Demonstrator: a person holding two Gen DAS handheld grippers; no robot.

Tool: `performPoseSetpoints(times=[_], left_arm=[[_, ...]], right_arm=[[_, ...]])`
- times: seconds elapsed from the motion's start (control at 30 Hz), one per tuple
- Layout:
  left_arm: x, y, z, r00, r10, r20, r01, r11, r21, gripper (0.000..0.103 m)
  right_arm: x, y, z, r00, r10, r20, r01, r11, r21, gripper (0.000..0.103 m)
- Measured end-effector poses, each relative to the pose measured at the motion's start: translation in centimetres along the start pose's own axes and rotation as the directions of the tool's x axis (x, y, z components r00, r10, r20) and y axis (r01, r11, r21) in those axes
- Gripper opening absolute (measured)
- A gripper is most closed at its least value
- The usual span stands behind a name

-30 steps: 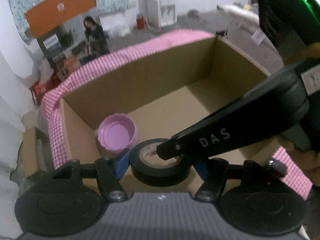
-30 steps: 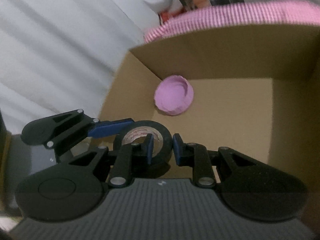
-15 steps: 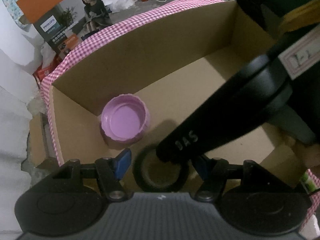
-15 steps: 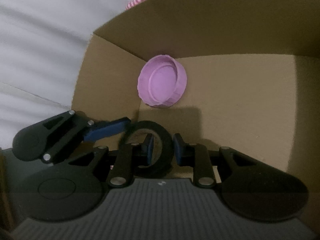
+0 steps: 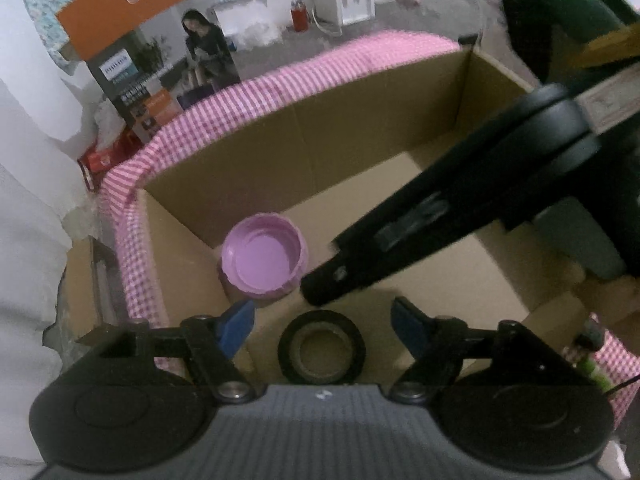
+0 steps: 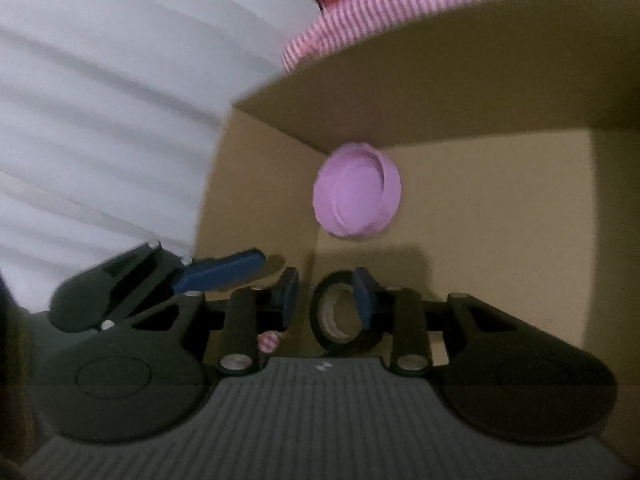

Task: Organize rigid objects
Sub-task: 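Withdraw the right tool from the box toward the black cylindrical tube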

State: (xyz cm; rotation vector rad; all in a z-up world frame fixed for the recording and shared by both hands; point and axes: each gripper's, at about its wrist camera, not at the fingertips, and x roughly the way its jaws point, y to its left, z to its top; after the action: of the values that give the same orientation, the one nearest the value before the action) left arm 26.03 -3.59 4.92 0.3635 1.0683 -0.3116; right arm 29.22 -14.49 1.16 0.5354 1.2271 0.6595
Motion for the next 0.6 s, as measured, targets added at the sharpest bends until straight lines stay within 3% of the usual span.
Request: performPoseSetpoints(times=[0.13, 0.2, 0.37, 0.43, 0.6], left_arm=[[-3.8, -0.3, -1.3, 0.995, -0.006, 0.096, 0.008, 1.0, -0.017, 0.082], [-5.6, -0.4, -2.1, 0.99, -0.019, 0.143, 0.023, 0.999, -0.026, 0.084], [-10.4, -1.6, -5.2, 0.962, -0.068, 0.264, 0.082, 0.996, -0.043, 0.089], [-12.1, -2.6, -6.9, 0.947, -0.083, 0.311, 0.099, 0.994, -0.035, 0.091], [-13.6, -5.3, -10.7, 0.918, -0.15, 0.368, 0.174, 0.984, -0.035, 0.092]], right_arm=[[-4.7, 1.4, -1.9, 0.993, 0.011, 0.12, -0.003, 0.998, -0.069, 0.048], [-7.5, 2.3, -3.6, 0.984, 0.011, 0.179, 0.01, 0.993, -0.116, 0.051], [-13.9, 3.6, -9.3, 0.954, 0.024, 0.299, 0.03, 0.984, -0.175, 0.065], [-16.6, 3.9, -12.1, 0.934, 0.012, 0.356, 0.065, 0.977, -0.203, 0.077], [-20.0, 4.2, -19.1, 0.88, -0.089, 0.466, 0.224, 0.943, -0.244, 0.092]])
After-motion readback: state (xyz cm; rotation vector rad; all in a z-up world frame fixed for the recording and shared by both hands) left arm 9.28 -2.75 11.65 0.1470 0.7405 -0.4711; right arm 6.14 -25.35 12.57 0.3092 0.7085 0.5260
